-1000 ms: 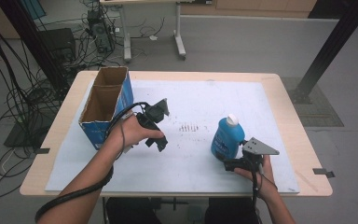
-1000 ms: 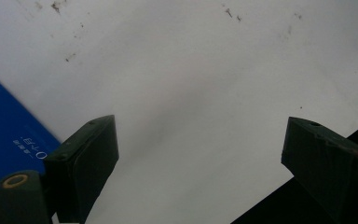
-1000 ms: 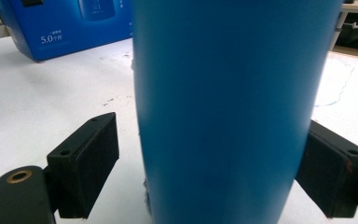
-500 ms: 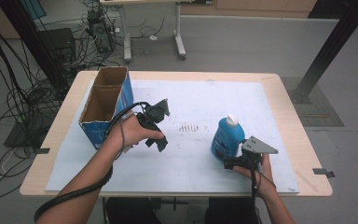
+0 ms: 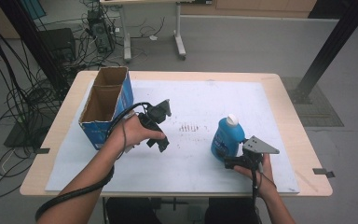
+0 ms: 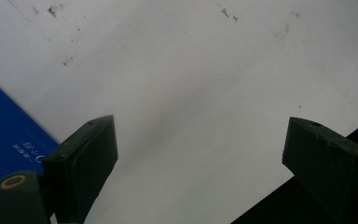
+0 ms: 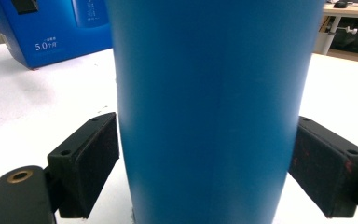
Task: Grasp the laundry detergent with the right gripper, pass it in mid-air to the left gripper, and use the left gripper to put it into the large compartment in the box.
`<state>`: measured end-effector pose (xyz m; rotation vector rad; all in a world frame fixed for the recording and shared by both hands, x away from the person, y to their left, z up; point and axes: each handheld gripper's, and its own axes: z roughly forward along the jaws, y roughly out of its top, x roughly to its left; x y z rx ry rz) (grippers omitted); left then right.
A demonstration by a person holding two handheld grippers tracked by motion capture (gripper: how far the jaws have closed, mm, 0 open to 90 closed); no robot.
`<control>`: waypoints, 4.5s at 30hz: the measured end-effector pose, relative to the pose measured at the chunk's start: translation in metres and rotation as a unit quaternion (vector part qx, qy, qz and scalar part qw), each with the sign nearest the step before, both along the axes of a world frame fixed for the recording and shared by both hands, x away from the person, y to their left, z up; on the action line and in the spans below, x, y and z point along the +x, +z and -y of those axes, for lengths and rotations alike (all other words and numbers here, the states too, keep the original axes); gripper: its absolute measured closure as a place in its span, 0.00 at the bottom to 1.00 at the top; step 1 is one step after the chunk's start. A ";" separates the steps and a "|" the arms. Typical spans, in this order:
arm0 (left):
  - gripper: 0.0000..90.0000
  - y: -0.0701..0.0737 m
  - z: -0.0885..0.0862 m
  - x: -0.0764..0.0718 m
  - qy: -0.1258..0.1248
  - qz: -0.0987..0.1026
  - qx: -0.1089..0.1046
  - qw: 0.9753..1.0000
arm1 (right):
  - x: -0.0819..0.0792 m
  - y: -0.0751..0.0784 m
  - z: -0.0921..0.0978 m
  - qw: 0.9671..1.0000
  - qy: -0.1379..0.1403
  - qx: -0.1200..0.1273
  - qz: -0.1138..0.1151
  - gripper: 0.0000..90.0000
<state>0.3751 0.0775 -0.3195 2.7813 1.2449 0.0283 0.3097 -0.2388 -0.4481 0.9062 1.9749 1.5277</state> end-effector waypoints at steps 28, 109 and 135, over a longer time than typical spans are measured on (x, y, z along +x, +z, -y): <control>0.12 0.000 0.002 0.001 -0.005 -0.002 0.000 1.000 | 0.001 -0.002 -0.001 1.000 -0.004 0.009 -0.004 0.15; 0.12 0.000 0.006 -0.001 -0.007 -0.007 -0.012 1.000 | 0.002 -0.004 -0.010 1.000 -0.019 0.013 0.011 0.45; 0.12 -0.001 0.012 0.001 -0.012 -0.009 -0.007 1.000 | 0.001 -0.004 -0.011 1.000 -0.023 0.009 0.017 0.46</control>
